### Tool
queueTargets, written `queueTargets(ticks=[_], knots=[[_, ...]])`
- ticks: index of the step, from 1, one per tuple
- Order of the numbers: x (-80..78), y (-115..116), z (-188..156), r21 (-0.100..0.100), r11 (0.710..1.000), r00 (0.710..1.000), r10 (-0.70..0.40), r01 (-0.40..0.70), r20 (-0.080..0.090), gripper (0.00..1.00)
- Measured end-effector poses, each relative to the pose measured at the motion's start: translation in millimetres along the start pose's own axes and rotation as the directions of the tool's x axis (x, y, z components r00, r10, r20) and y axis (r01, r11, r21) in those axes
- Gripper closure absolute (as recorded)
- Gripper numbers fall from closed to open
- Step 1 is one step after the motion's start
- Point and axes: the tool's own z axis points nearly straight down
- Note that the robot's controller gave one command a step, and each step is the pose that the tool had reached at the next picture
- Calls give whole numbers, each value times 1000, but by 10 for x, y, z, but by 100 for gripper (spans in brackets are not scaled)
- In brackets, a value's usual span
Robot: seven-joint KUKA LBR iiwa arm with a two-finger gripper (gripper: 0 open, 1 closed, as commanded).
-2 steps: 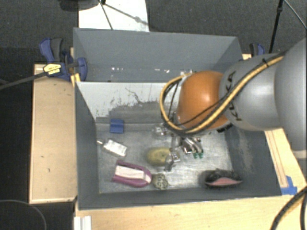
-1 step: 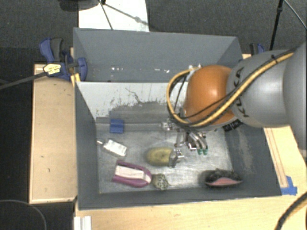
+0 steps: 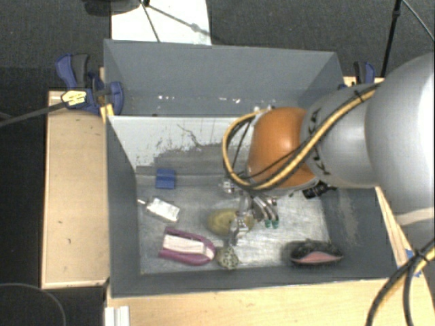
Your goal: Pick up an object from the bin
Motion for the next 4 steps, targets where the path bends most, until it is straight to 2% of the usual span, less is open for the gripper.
queueTargets(ticks=[1,2,3,4], knots=[[-12,-5,-17,1,1000,1000,2,-2,3,0],[-9,4,-24,-1,1000,1000,3,-3,-1,100],[-28,5,-477,-1,1000,1000,5,-5,7,100],[-44,5,-693,-1,1000,1000,6,-6,6,100]])
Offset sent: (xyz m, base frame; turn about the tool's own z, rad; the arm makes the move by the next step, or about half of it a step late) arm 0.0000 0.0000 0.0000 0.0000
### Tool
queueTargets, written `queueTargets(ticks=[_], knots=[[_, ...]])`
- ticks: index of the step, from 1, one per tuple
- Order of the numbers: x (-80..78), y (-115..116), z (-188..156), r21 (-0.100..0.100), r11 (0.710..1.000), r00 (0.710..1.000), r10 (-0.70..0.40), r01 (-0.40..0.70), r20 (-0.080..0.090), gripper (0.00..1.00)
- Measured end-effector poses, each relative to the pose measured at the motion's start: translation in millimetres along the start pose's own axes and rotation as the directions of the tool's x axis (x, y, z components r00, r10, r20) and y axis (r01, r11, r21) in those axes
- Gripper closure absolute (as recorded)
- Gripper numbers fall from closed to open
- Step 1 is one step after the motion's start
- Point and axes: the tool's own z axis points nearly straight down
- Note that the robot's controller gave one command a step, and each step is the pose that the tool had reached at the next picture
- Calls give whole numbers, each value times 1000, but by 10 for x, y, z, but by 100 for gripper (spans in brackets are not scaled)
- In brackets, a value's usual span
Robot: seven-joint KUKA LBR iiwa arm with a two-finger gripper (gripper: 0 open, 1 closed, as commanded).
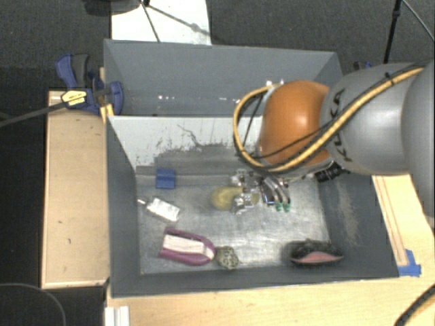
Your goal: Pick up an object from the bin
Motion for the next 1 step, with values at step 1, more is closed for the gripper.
queueTargets(ticks=[1], knots=[[-15,0,-198,0,1000,1000,1,-1,0,100]])
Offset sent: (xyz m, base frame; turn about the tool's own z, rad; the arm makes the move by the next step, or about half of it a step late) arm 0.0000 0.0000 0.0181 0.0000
